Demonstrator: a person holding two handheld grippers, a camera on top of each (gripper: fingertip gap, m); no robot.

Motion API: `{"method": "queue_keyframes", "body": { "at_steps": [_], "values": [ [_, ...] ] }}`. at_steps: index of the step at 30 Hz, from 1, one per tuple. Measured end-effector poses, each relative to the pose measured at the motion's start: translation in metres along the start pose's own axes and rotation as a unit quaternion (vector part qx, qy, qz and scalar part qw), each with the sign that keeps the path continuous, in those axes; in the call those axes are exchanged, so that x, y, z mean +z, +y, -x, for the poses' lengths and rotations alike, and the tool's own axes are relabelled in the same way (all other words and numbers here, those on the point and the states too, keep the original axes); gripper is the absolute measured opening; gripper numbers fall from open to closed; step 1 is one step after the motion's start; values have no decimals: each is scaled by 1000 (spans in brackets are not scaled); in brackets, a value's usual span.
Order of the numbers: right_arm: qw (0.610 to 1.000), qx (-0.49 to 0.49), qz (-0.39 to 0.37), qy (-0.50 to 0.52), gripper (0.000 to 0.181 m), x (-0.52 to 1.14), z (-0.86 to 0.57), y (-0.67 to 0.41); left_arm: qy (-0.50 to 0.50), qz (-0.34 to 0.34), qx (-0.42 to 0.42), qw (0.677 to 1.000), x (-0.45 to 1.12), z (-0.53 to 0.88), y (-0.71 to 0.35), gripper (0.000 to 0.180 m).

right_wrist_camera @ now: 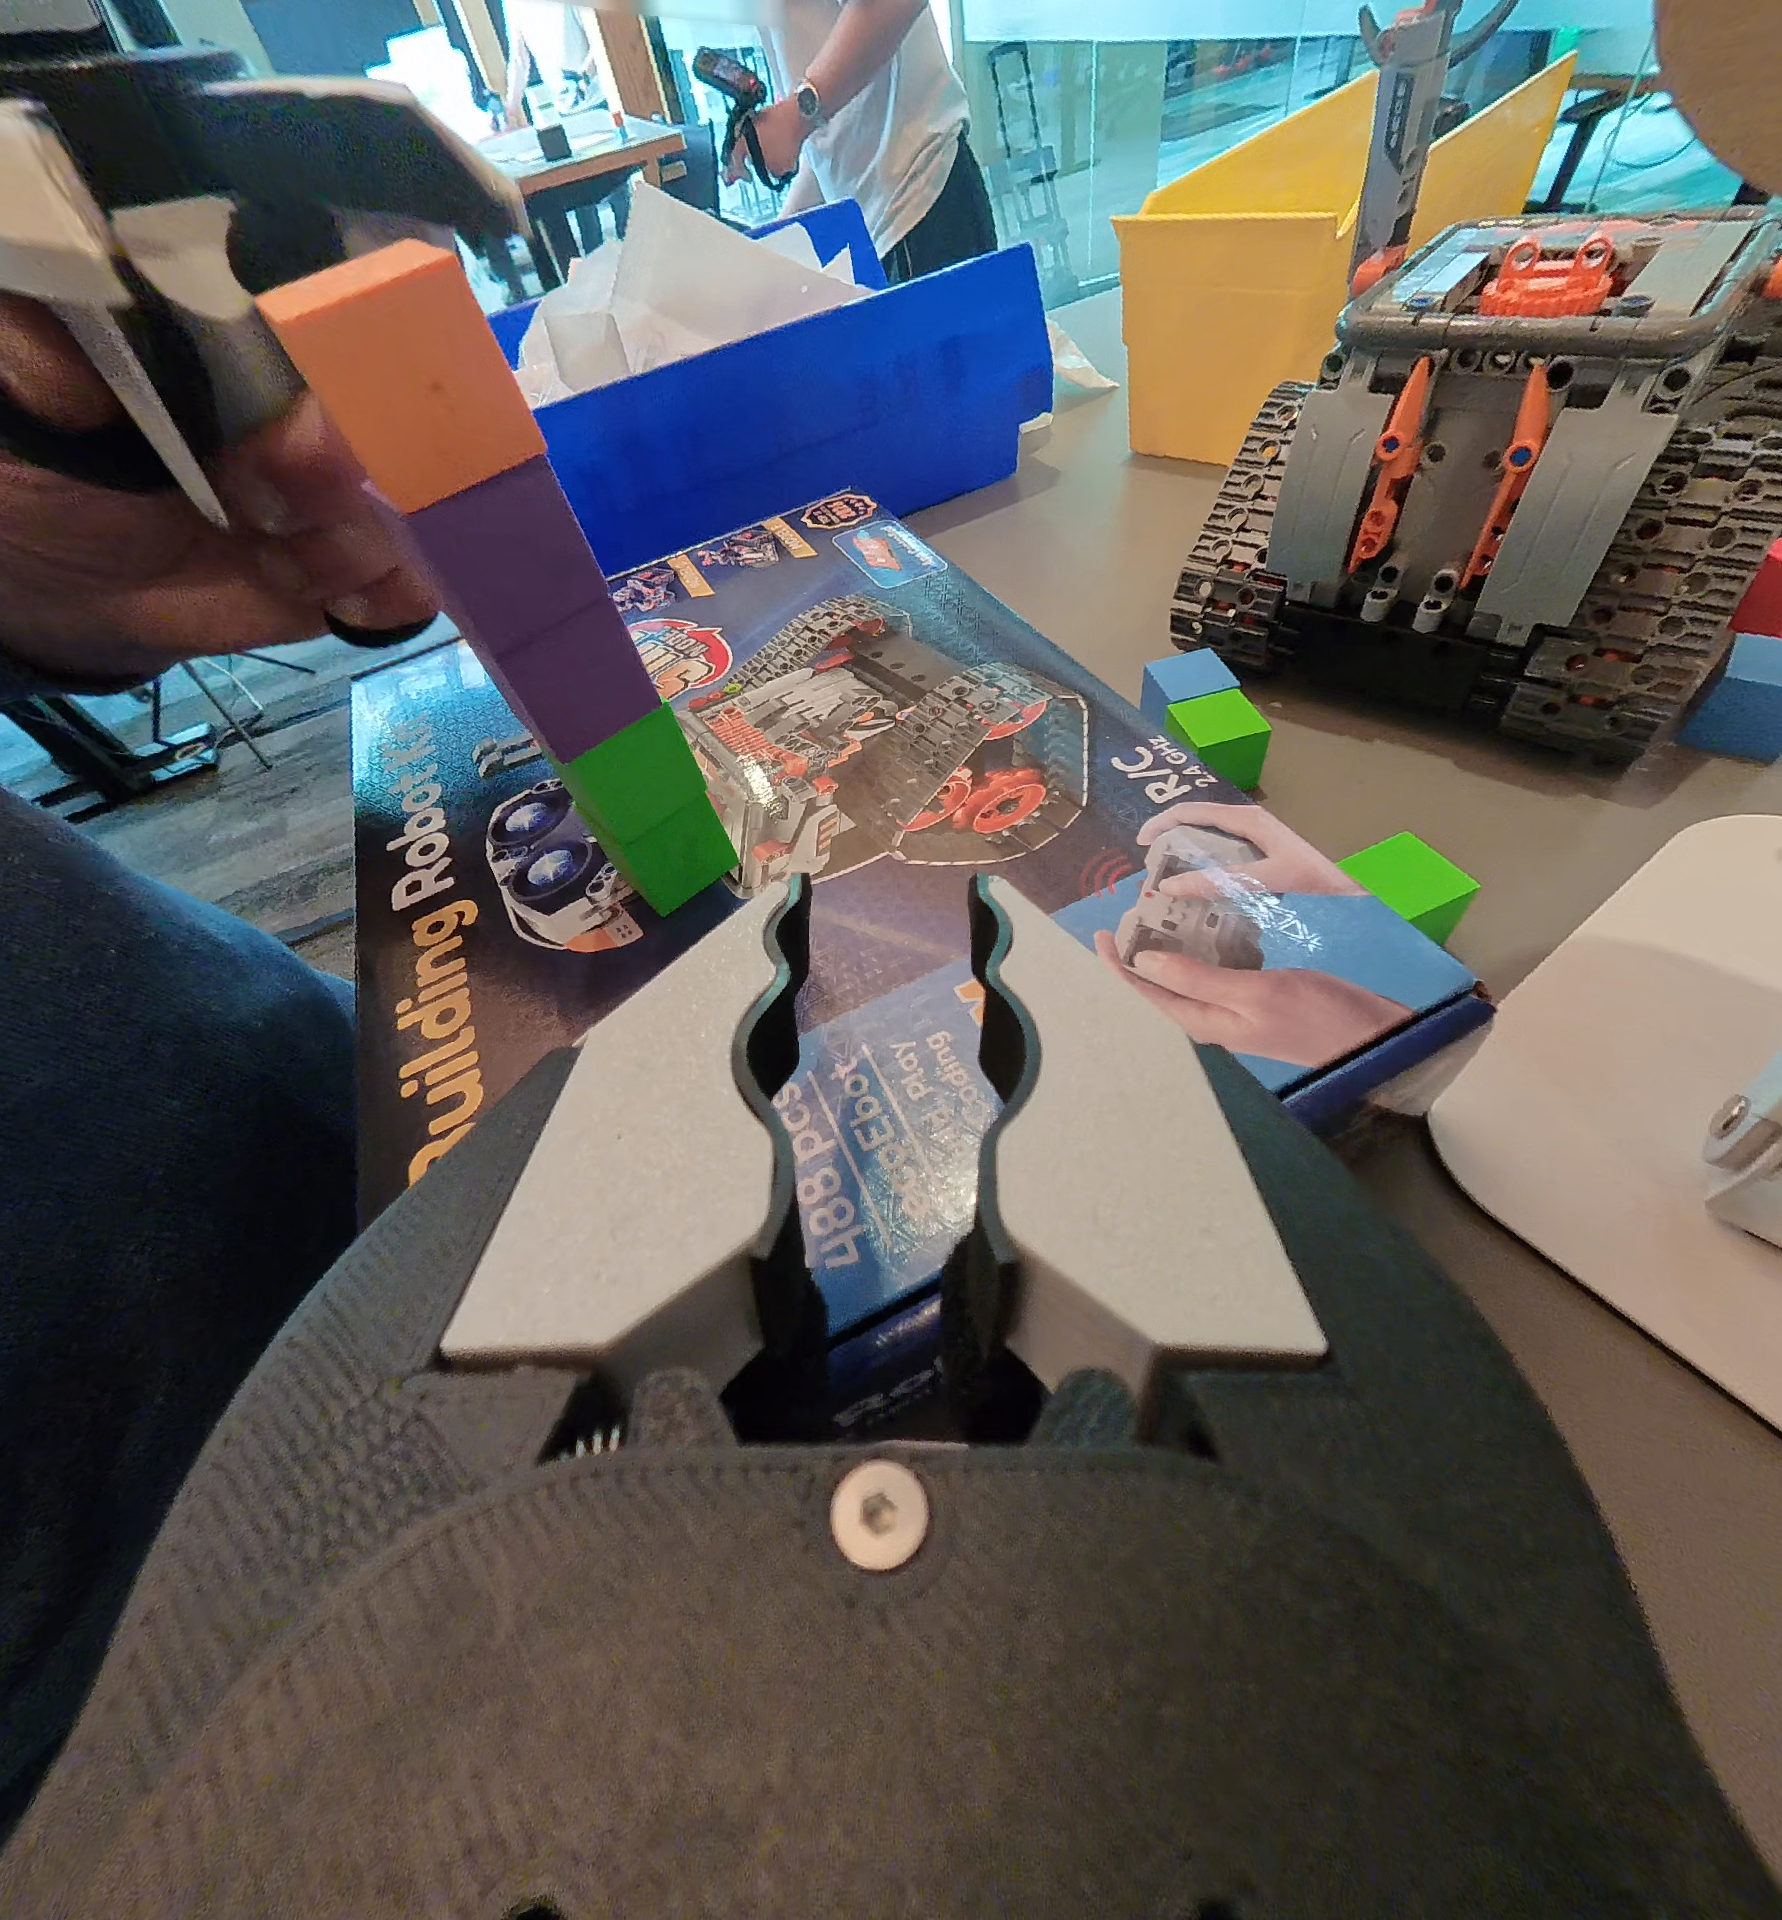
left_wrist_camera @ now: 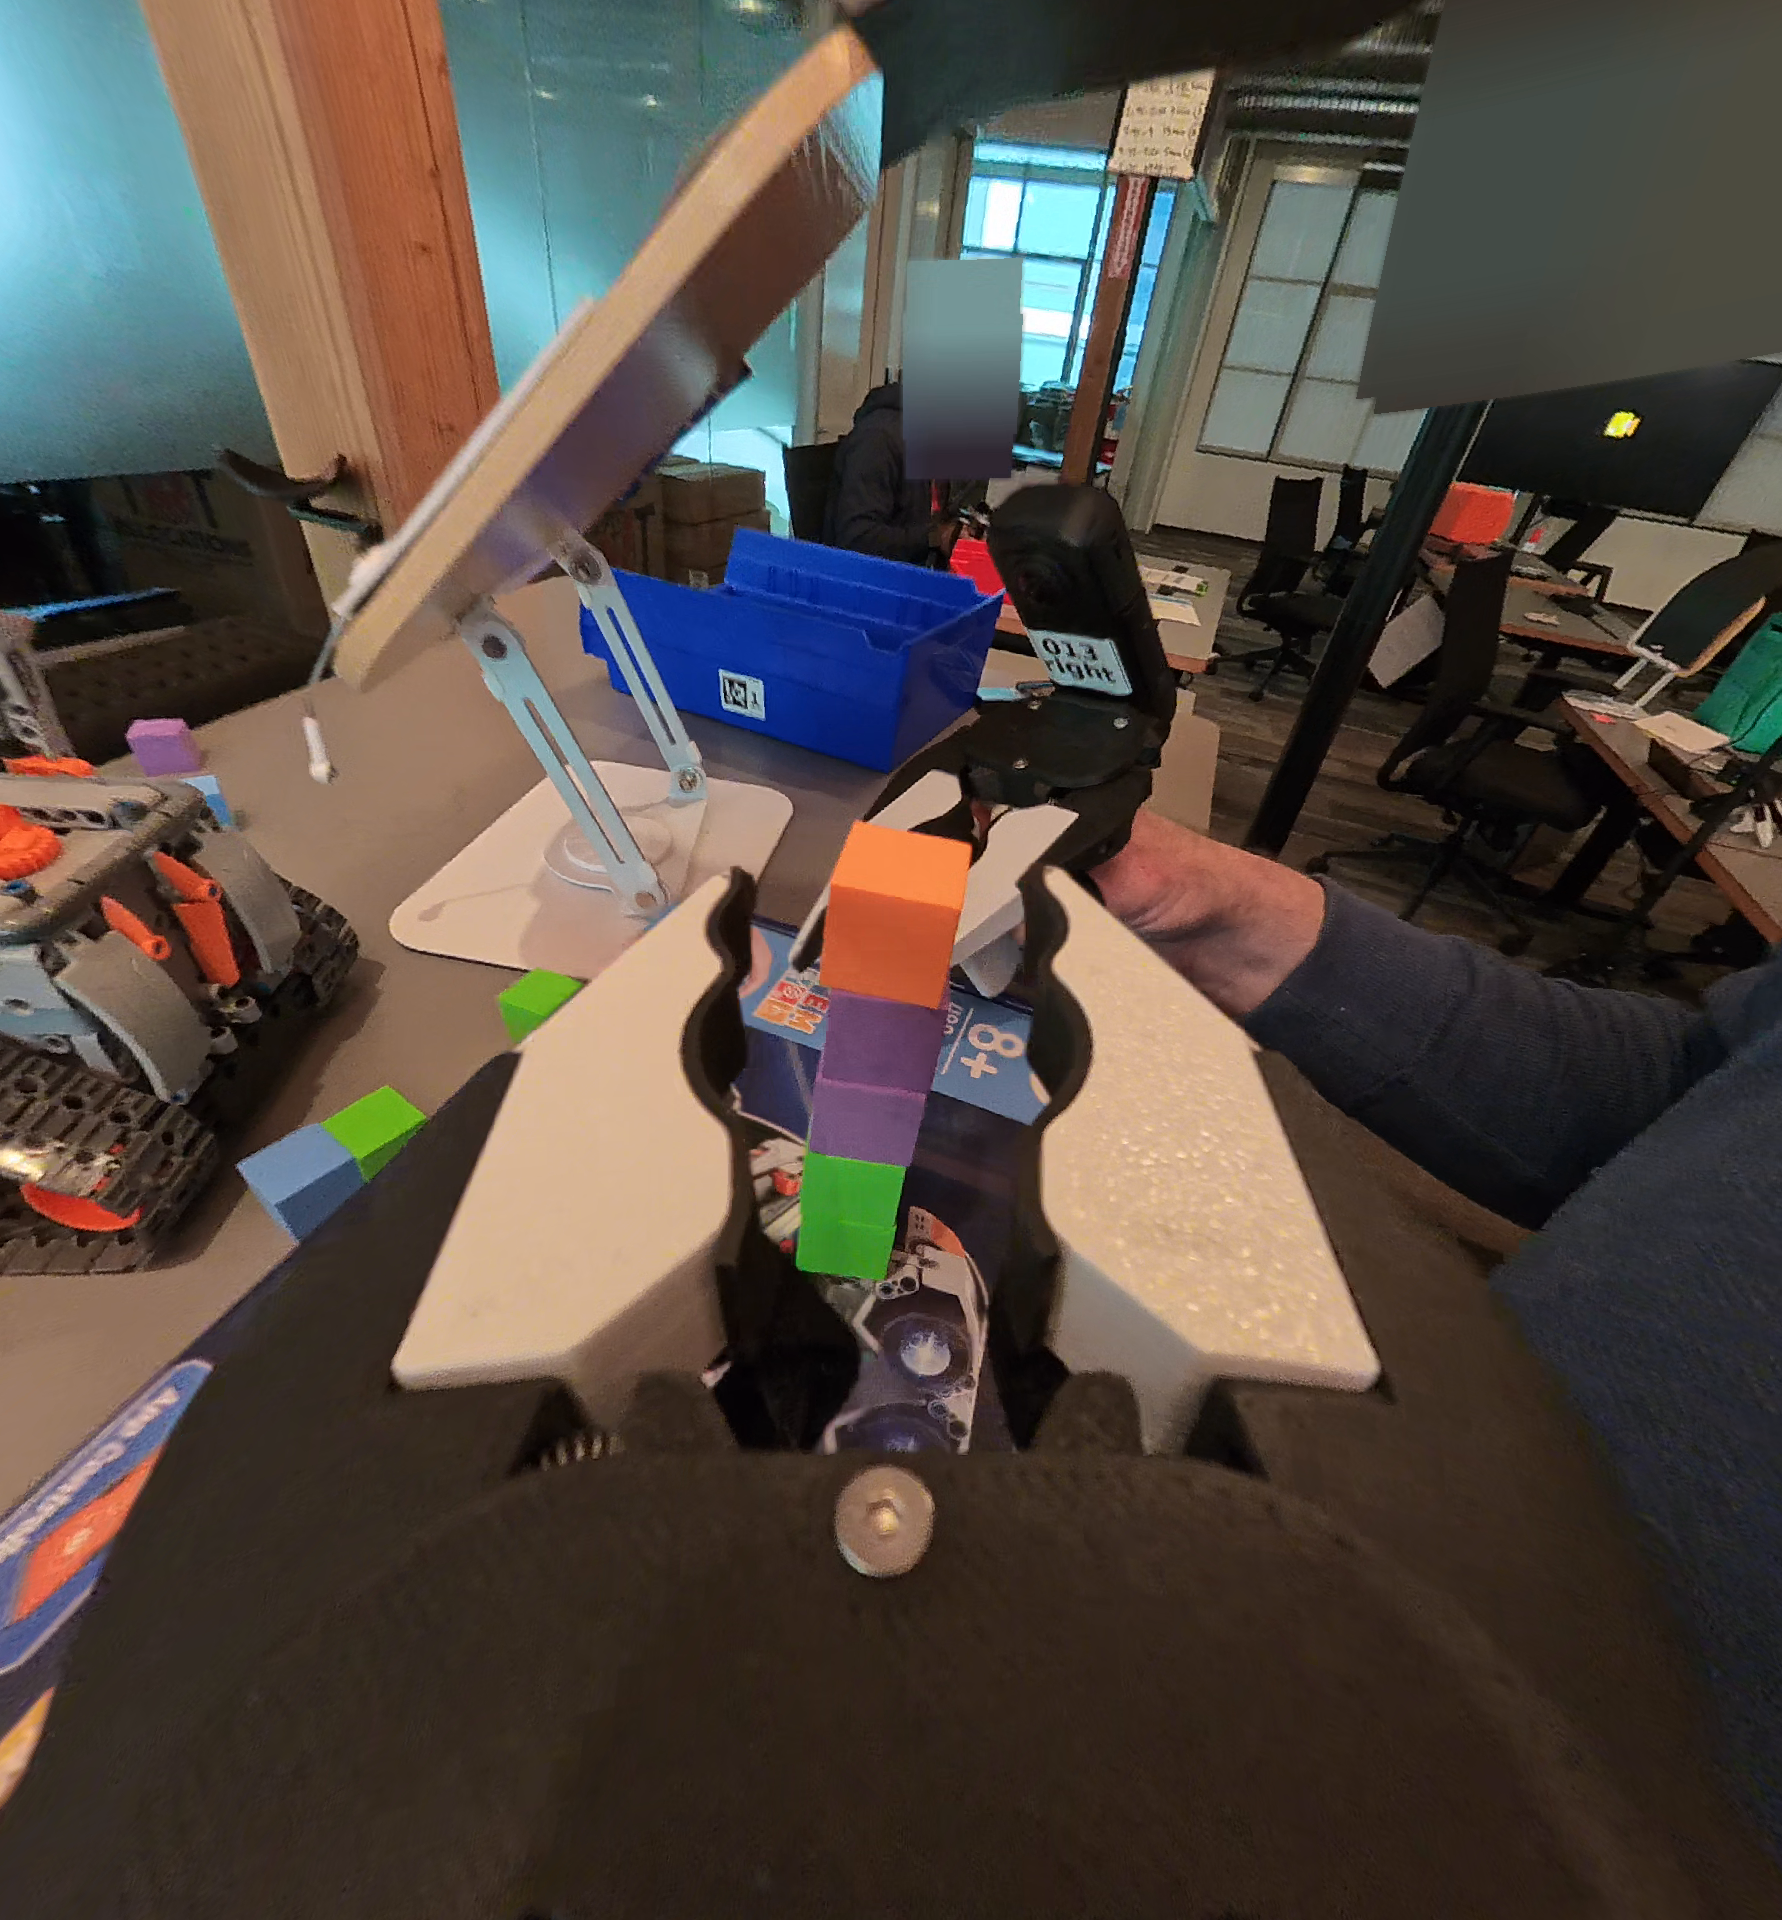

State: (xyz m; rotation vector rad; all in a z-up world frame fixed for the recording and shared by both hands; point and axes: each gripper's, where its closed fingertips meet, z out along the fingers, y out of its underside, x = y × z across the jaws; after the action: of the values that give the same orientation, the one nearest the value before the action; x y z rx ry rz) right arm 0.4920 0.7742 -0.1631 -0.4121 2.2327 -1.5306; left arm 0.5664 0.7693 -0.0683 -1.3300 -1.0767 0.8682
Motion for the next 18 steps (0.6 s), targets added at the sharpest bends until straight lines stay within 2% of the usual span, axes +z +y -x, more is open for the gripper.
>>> {"method": "queue_keyframes", "body": {
  "at_steps": [4, 6, 9, 11, 13, 15, 16, 18],
  "values": [
    [1000, -7, -5, 14, 31, -5, -4, -7, -22, -24, 13, 999, -23, 19, -21, 53],
    [999, -20, 0, 30, 32, -7, -10, -12, -48, -20, 25, 998, -29, 36, -25, 47],
    [997, -44, 23, 53, 33, -5, -21, -16, -59, 36, 48, 996, -20, 61, -21, 36],
    [997, -54, 28, 56, 33, -3, -24, -21, -70, 115, 74, 988, -5, 83, -9, 32],
    [997, -58, 24, 54, 33, 0, -25, -24, -67, 224, 121, 965, 10, 103, 14, 32],
    [997, -58, 25, 54, 33, 3, -25, -23, -57, 360, 172, 915, 18, 128, 50, 35],
    [997, -57, 24, 53, 33, 5, -25, -22, -56, 407, 189, 892, 20, 142, 64, 36],
    [997, -57, 24, 55, 33, 7, -24, -18, -35, 459, 215, 861, 28, 158, 82, 35]
  ]
}}
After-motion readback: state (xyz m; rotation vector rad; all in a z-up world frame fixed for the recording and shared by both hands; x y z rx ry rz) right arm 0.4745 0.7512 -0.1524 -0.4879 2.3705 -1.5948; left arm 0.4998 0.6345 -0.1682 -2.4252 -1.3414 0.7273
